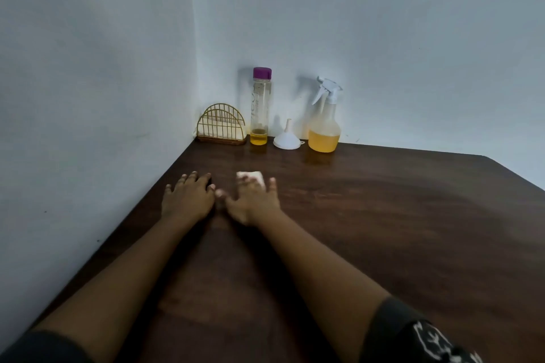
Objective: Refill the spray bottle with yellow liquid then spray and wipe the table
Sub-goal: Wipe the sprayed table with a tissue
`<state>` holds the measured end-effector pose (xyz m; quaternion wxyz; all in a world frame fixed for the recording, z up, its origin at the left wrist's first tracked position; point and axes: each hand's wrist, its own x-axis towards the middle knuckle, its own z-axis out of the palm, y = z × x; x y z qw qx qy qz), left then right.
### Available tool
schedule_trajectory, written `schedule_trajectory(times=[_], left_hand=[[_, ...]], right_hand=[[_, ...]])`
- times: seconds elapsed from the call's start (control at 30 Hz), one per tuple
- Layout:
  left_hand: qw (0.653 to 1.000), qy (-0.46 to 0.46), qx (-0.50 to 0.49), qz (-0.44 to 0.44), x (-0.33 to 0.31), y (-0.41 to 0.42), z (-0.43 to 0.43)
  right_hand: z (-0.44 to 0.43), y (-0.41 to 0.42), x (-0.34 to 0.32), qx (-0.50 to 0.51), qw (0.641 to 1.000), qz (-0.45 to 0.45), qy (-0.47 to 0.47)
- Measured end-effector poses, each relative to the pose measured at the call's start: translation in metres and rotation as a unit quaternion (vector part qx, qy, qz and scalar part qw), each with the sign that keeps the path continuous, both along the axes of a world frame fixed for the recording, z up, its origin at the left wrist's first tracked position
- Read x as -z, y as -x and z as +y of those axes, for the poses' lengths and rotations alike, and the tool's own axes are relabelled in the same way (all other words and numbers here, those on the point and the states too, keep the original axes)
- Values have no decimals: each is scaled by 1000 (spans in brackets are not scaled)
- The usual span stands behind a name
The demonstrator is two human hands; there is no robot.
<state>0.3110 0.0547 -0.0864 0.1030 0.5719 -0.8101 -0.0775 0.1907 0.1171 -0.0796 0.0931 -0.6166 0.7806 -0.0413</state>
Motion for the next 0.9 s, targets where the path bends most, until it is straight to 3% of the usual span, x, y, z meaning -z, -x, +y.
schedule_trajectory(times=[0.1, 0.3, 0.37, 0.5, 0.57, 0.77, 0.9], left_hand=[[1000, 3, 1, 1, -2, -8, 15], [1000, -3, 9, -2, 1, -32, 51], [1000, -6, 14, -1, 3, -41, 60], [1000, -7, 30, 4, 3, -61, 72], [1000, -8, 30, 7, 4, -69, 77], [998, -26, 35, -40, 5, -86, 107], [998, -22, 33, -39, 9, -96, 134]], right_hand=[[30, -3, 3, -28, 1000, -7, 2], [92, 51, -5, 167, 986, 9, -20], [94, 23, -5, 152, 988, 5, -26], [103, -61, 4, 1, 1000, 0, 6], [114, -68, 5, -30, 1000, -1, 7], [168, 10, 1, 124, 992, 1, -15], [174, -41, 7, 79, 997, 6, 5]])
